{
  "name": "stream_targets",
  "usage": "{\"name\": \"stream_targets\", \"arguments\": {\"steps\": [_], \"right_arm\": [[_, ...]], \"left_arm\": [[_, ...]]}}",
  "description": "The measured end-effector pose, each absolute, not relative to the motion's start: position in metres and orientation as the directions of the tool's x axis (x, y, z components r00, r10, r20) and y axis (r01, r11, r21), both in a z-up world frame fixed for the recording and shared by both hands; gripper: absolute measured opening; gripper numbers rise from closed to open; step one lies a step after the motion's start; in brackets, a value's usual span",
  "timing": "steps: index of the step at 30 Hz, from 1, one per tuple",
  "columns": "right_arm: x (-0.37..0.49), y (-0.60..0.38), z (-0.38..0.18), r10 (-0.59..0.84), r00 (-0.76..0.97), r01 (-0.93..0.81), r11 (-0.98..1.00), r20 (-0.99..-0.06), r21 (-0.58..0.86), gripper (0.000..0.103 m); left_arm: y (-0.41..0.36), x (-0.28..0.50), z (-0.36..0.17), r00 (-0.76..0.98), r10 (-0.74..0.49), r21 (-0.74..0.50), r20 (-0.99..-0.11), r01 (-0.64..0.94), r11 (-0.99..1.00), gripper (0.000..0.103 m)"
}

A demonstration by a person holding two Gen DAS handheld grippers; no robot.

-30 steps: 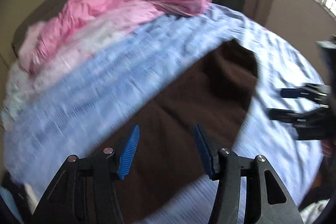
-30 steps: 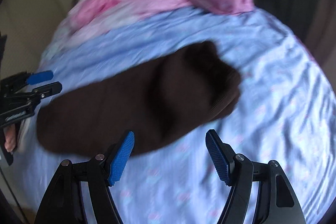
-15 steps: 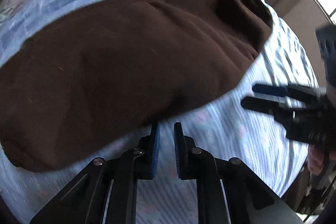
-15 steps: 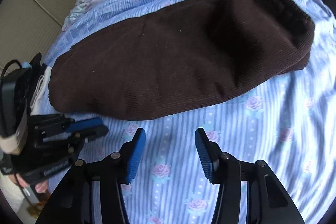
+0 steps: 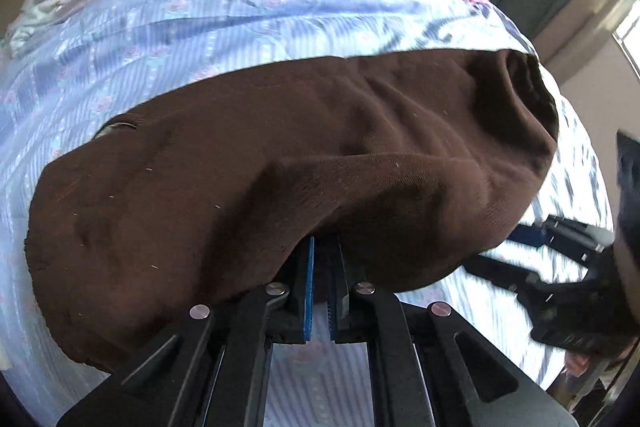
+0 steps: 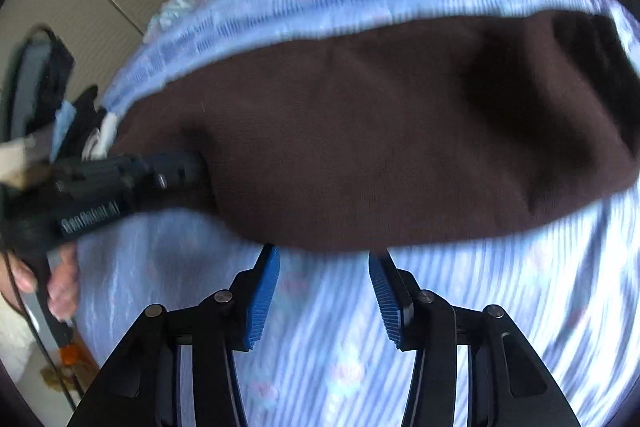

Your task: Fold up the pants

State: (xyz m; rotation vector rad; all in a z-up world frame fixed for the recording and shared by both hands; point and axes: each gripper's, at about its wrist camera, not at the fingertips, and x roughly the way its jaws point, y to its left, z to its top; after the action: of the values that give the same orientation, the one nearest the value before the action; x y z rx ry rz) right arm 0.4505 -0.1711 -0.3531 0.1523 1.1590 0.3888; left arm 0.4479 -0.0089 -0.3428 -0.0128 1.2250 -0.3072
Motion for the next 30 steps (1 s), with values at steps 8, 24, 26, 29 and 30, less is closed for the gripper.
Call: {"name": "stream_targets", "arguments": {"steps": [8,24,26,29,30], "right_arm": [[0.487,-0.164,-0.33,0.399,0.393,-0.283,0.91,-0.829,0.304,0.048],[0.498,-0.148,-0.352,0.363,0.339,-0.342,0.907,-0.868,0.246,0.048],[0.496,-0.153,-0.357,0.399,0.304,-0.324,0.897,-0.865,0.3,0.035],[0.482,-0.163,-0.367,0.429,0.243,-0.282,0.889,-0.87,0.36,0.023],[0.475,-0.167,-0.37,0.436,0.23,-0.262,0.889,-0.87,0.376,0.021]], "left_arm": [[0.023,0.482,-0.352,0.29,-0.282,-0.273,-0.915,0.072,0.959,0.004],[0.028,0.493,-0.357,0.261,-0.28,-0.28,-0.924,0.036,0.959,0.004],[0.028,0.484,-0.351,0.259,-0.284,-0.282,-0.923,0.042,0.958,0.004],[0.024,0.462,-0.339,0.261,-0.261,-0.247,-0.929,0.086,0.965,0.016],[0.023,0.453,-0.334,0.261,-0.251,-0.23,-0.932,0.107,0.967,0.022]]}}
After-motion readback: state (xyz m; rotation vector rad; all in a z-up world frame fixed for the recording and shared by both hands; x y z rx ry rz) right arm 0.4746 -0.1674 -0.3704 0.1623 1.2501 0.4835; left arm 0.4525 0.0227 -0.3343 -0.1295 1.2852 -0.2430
